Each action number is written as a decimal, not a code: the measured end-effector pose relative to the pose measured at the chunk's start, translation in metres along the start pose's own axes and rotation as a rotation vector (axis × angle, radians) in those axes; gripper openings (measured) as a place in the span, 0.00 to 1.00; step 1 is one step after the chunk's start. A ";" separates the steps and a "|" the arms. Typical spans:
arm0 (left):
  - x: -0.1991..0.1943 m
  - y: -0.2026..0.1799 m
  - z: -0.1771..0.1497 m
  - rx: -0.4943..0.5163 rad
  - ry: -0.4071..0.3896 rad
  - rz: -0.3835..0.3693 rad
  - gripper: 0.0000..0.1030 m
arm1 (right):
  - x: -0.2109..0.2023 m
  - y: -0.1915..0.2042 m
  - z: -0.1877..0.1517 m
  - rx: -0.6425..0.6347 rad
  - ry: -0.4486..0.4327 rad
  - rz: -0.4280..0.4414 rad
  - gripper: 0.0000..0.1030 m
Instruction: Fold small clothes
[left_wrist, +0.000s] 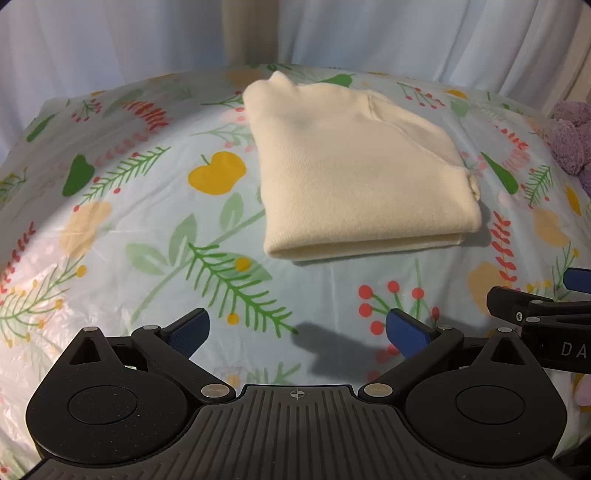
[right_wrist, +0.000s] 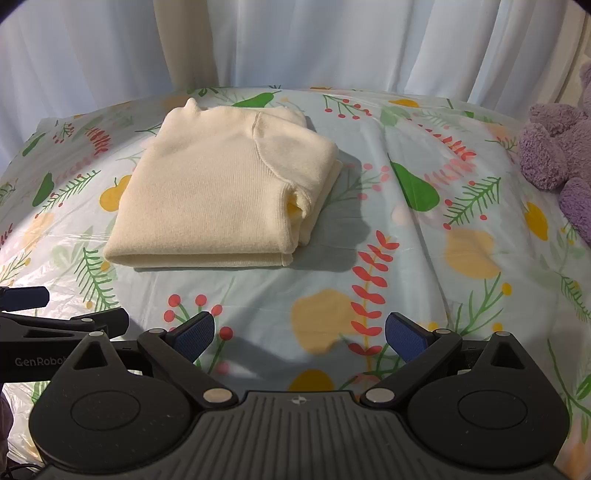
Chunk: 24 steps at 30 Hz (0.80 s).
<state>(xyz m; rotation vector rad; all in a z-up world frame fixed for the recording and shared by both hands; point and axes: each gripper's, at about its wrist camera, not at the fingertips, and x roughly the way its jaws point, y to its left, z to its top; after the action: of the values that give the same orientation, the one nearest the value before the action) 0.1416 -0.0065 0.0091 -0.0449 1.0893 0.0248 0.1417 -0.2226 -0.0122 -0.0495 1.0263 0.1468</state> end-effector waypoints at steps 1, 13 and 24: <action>0.000 0.000 0.000 0.001 0.001 -0.001 1.00 | 0.000 0.000 0.000 0.000 -0.001 0.000 0.96; 0.002 0.000 -0.001 0.009 0.005 -0.005 1.00 | -0.001 0.002 -0.001 0.004 -0.012 -0.027 0.96; 0.005 0.002 0.000 0.010 0.009 -0.006 1.00 | -0.002 0.003 -0.001 0.001 -0.023 -0.041 0.96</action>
<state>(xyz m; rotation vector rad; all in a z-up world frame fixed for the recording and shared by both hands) 0.1440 -0.0045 0.0050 -0.0388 1.0986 0.0137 0.1396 -0.2196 -0.0109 -0.0672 1.0014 0.1094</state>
